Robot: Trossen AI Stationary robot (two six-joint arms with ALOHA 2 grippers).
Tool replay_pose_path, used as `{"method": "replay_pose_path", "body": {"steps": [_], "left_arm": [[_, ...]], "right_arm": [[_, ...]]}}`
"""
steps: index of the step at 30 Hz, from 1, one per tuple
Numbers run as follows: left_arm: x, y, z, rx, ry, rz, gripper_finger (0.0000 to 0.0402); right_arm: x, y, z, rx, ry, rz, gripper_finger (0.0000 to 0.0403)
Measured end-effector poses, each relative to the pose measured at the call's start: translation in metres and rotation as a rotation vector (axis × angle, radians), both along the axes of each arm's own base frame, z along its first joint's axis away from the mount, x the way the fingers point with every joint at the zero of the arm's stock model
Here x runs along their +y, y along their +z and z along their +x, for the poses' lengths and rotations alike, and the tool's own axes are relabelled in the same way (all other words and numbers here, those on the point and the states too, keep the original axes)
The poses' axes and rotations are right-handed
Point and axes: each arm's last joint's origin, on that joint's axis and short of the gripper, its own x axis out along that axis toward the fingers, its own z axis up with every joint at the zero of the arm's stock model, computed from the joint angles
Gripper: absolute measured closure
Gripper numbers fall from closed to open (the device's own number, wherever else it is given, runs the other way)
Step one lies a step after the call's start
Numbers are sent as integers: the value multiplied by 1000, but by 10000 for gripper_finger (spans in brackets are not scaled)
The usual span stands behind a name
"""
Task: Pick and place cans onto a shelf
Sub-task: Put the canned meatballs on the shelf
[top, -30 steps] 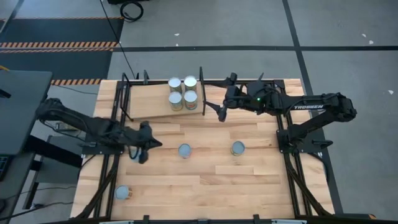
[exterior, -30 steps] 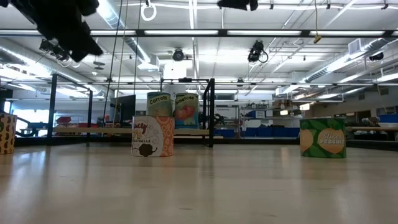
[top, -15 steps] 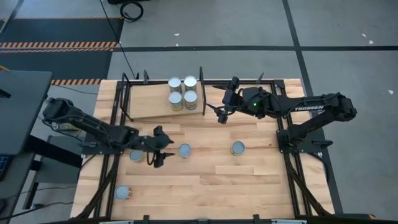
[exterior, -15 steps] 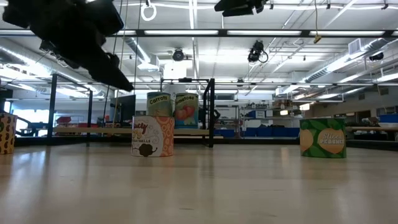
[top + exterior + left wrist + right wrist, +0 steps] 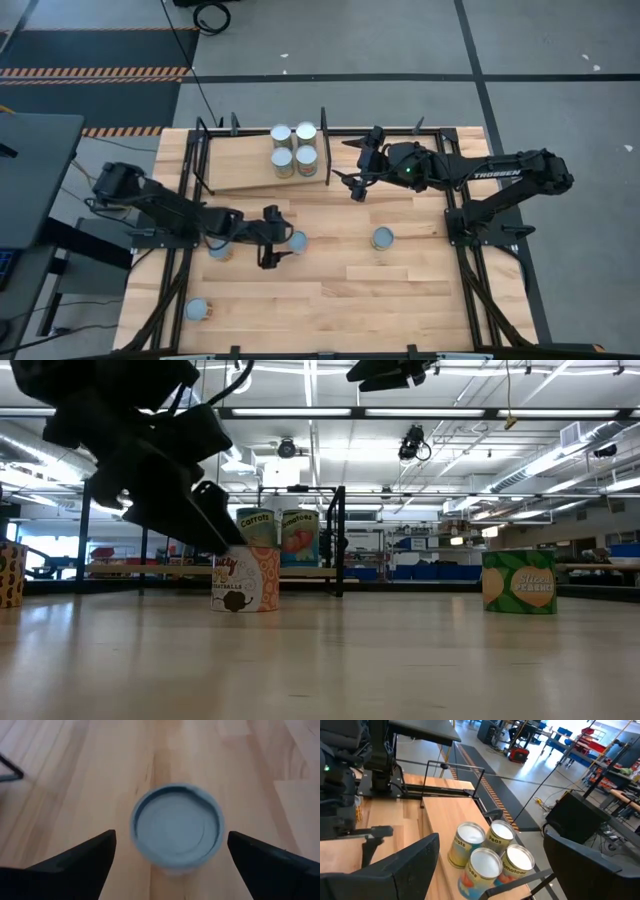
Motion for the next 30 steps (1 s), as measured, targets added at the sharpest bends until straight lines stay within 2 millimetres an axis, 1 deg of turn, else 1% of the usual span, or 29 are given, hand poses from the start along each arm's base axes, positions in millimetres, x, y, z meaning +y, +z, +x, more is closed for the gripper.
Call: {"method": "replay_pose_path", "body": {"steps": [4, 8, 14, 17, 22, 23, 27, 30], "left_arm": [[-2, -9, 8, -30, -27, 25, 12], [-3, -16, 15, -61, -28, 9, 12], [1, -23, 17, -45, 21, -29, 16], [2, -22, 17, -47, 39, -54, 37], [1, -17, 22, 0, 58, -45, 106], [1, -16, 24, 15, 62, -39, 114], [4, -10, 29, 50, 73, -18, 115], [9, -4, 27, 56, 73, 1, 115]], "right_arm": [[0, 0, 0, 1, 0, 0, 37], [0, 0, 0, 1, 0, 0, 37], [0, 0, 0, 2, 0, 1, 37], [0, 0, 0, 2, 0, 1, 37], [0, 0, 0, 1, 0, 1, 37], [0, 0, 0, 1, 0, 1, 37], [-1, 1, 0, -6, -1, 1, 37], [-1, 1, 0, -8, -1, 0, 37]]}}
